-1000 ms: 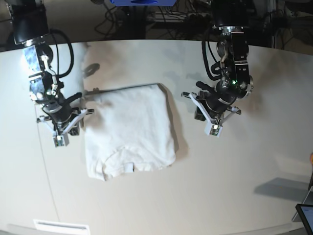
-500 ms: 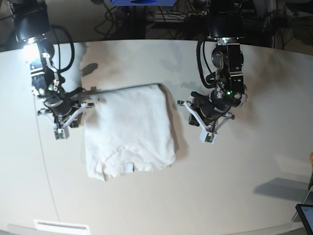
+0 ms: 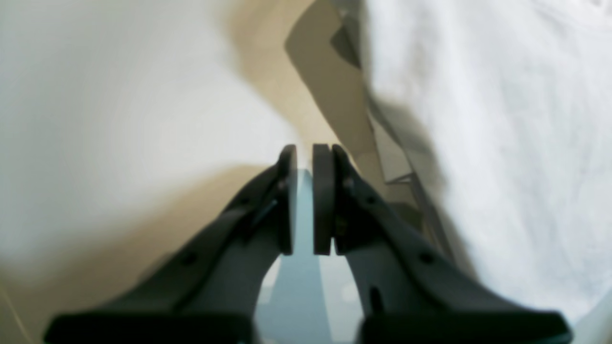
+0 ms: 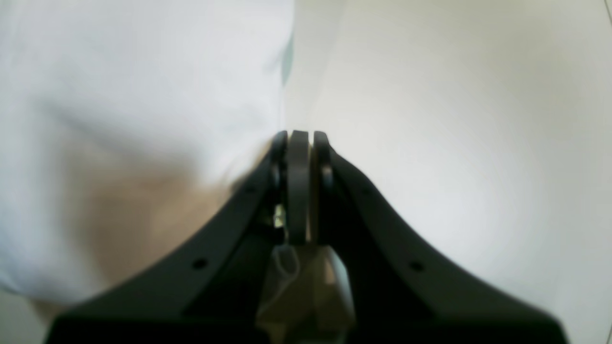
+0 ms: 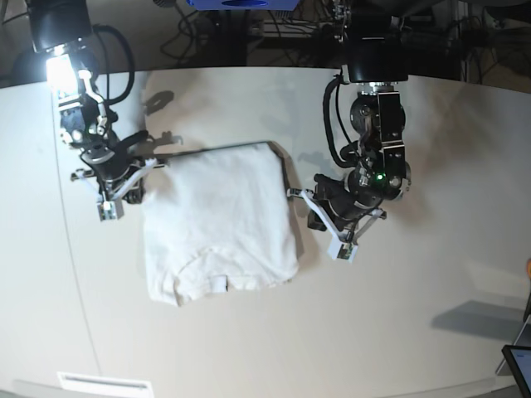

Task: Fold the T-shirt properly
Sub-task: 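Tuck the shirt's side edge inward with the left gripper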

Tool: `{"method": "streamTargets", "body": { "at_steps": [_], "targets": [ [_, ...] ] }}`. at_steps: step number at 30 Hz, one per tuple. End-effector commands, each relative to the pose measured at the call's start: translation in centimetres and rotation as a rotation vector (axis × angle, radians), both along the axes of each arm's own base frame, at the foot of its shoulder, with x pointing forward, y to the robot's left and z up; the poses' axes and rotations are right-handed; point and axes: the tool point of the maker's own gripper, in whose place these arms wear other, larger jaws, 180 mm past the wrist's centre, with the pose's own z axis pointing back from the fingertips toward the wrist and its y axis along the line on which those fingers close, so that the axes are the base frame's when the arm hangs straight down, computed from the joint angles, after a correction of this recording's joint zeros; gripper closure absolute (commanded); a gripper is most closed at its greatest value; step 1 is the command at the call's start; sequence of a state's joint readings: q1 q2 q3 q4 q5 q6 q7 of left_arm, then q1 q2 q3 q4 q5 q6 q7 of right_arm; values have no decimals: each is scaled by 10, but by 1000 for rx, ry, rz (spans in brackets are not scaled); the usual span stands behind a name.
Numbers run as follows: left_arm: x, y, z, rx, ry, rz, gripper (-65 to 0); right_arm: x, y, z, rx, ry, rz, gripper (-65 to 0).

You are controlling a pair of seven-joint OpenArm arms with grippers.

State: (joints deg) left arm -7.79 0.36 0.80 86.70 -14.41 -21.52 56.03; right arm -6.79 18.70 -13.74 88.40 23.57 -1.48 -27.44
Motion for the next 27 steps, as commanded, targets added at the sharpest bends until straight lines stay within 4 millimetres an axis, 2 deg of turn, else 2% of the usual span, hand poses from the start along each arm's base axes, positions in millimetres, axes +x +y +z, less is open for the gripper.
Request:
{"method": "streamTargets", "body": {
  "at_steps": [1,3,8,10,13,21,27],
  "targets": [
    [15,-2,19,-16,-77,-1,-50,-5,2,-2,4,30,11,-25],
    [21,-4,24,-22,-106,2,-50,-8,2,-4,4,35,11,-25],
    [30,-9,19,-47,-96,1,-50,-14,5,-9,14,51,9,-25],
    [30,-18,13,-47,-77,-25,-50,-14,8,-9,21,50,9,-25],
    [36,-34,18,-52,-108,-67,-50,-21,10,-14,24,67,9,-25],
    [44,-61,13,-85,-95,-103,-50,-29,19,-19,46,84,7,-25],
    [61,-66,26,-84,-119,-114,-50,-33,19,-22,47,95,6,-25]
  ]
}}
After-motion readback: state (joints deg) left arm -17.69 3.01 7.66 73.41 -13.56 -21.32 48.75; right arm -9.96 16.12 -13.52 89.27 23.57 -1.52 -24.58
